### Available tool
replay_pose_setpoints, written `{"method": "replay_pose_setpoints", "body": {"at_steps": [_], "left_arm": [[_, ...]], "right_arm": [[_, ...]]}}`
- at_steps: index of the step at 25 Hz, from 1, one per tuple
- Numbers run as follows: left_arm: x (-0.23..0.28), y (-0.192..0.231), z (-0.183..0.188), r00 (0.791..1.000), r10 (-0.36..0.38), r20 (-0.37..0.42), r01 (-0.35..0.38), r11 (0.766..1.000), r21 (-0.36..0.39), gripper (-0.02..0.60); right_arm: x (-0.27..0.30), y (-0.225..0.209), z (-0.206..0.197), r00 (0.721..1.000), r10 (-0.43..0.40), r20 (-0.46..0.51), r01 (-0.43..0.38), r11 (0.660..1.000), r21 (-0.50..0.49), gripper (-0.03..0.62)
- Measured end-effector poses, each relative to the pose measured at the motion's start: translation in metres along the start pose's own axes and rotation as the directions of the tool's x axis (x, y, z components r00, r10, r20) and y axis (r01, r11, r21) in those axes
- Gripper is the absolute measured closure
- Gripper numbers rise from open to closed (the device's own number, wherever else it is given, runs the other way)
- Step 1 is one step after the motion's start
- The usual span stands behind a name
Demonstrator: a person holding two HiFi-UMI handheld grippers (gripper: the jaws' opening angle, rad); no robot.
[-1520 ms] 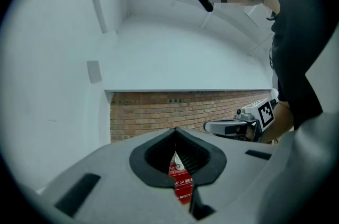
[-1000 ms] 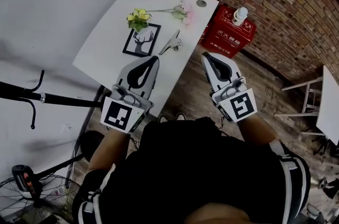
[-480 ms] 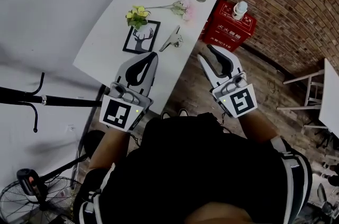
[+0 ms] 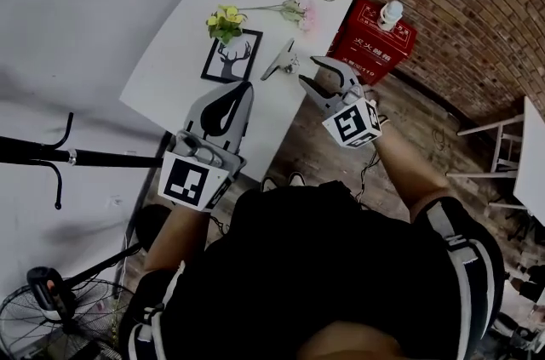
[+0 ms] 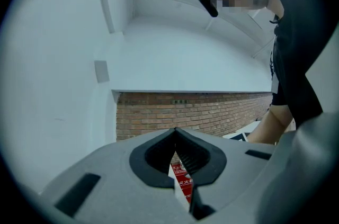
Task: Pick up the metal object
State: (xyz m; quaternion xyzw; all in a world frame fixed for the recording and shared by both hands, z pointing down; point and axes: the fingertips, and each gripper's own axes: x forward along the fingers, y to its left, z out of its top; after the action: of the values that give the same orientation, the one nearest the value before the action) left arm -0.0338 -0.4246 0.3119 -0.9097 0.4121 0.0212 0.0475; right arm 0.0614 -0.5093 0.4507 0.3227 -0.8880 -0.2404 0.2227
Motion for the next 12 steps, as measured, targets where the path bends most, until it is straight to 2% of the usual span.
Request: {"method": "replay_pose_setpoints", "body": {"at_steps": [3,6,9,12], "left_arm": [[-0.007,0.009,-0.003,0.999,0.029,-0.013,-0.029,1.0,-0.001,0.572],[-0.017,0.019,-0.01,0.997,0.069,-0.026,-0.069,0.998,-0.013,0.572],[-0.028,0.03,-0.015,0.993,0.112,-0.042,-0.113,0.993,-0.02,0.572],[-0.04,0.037,-0.022,0.987,0.144,-0.066,-0.145,0.989,-0.012,0.573]], "right_arm": [[0.035,0.007,-0.028,0.994,0.062,-0.087,-0.073,0.988,-0.137,0.41],[0.067,0.022,-0.06,0.97,0.152,-0.189,-0.195,0.951,-0.241,0.41],[0.098,0.035,-0.092,0.928,0.222,-0.298,-0.32,0.885,-0.339,0.41],[0.121,0.045,-0.125,0.878,0.253,-0.407,-0.424,0.804,-0.416,0.41]]}}
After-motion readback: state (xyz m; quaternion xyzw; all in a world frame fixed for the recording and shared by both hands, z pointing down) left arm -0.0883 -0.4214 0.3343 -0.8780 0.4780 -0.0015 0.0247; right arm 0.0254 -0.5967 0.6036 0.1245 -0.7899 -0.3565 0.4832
